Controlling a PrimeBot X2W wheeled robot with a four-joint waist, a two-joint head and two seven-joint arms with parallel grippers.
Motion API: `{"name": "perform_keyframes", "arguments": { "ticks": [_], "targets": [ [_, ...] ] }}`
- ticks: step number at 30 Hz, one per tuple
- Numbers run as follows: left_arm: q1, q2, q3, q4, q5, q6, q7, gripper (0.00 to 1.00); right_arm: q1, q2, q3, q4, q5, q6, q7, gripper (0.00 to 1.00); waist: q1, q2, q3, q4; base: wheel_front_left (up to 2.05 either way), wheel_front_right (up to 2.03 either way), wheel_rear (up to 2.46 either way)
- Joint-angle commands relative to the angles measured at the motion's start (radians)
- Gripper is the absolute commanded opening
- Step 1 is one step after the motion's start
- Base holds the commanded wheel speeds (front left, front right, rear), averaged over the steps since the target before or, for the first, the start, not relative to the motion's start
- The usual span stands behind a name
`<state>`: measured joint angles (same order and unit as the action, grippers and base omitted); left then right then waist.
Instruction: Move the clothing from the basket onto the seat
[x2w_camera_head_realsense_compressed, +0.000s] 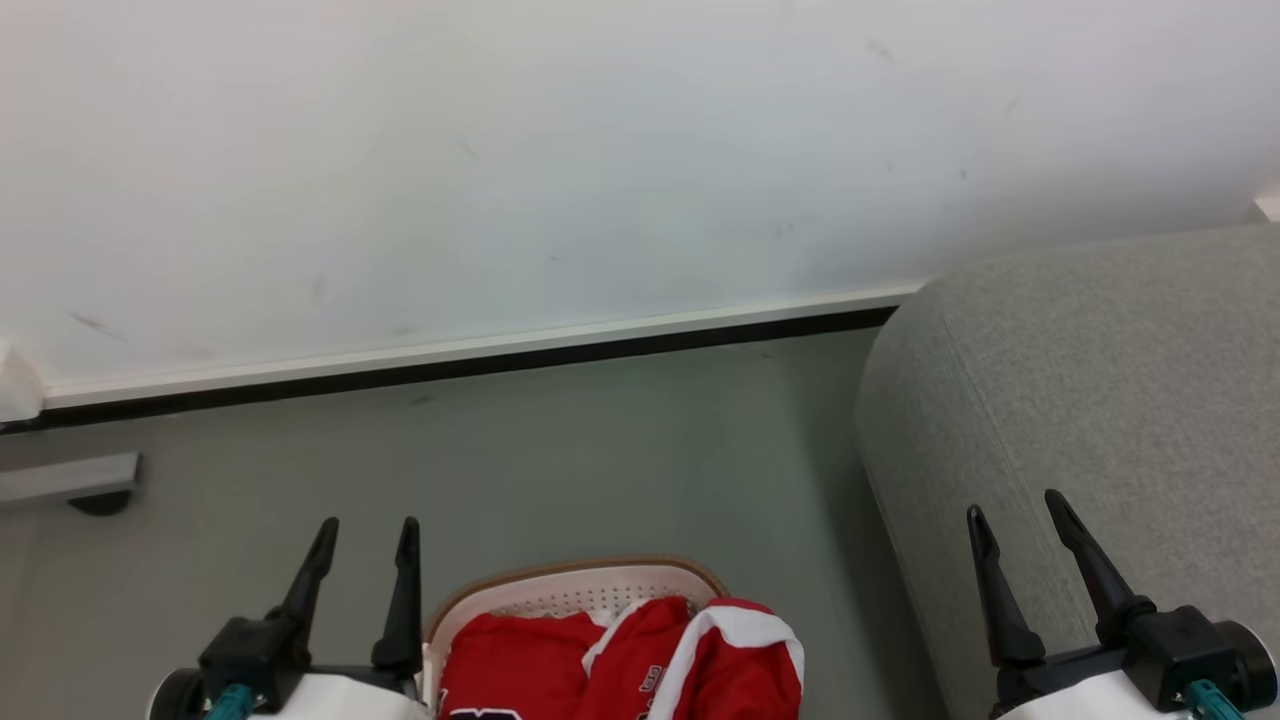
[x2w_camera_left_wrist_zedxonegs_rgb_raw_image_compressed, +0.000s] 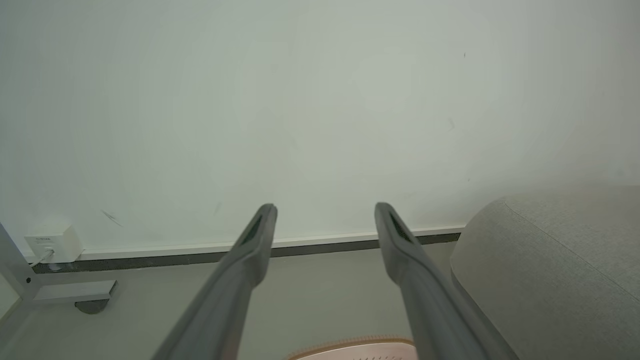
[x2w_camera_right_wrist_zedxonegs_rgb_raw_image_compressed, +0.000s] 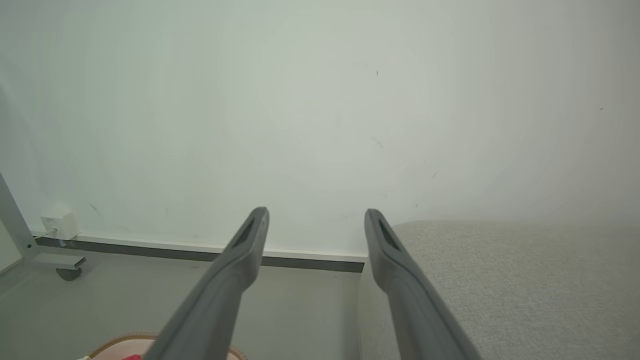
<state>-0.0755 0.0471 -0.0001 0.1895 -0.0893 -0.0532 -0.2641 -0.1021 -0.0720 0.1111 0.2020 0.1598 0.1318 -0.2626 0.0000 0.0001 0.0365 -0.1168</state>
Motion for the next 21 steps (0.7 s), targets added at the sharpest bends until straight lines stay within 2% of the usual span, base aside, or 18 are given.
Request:
{"name": "perform_keyframes", "arguments": {
  "ticks": [1,7,21],
  "targets": [
    [-0.012,0.006,0.004,0.014,0.000,-0.004,-0.001,1.00,-0.018,-0.003,-0.003,-0.005,0.005,-0.002,-0.003,1.00,0.0000,-0.0001,0.021,-0.021,0.00,0.00,0.00],
    [-0.047,0.011,0.000,0.097,0.023,-0.020,-0.001,1.00,-0.037,0.003,-0.007,-0.016,0.019,-0.002,-0.003,1.00,0.0000,-0.0001,0.068,-0.071,0.00,0.00,0.00],
    [-0.179,0.084,-0.021,0.358,0.069,-0.040,-0.001,1.00,-0.112,0.019,-0.009,-0.072,0.057,-0.002,-0.003,1.00,0.0000,-0.0001,0.216,-0.195,0.00,0.00,0.00]
  ]
}}
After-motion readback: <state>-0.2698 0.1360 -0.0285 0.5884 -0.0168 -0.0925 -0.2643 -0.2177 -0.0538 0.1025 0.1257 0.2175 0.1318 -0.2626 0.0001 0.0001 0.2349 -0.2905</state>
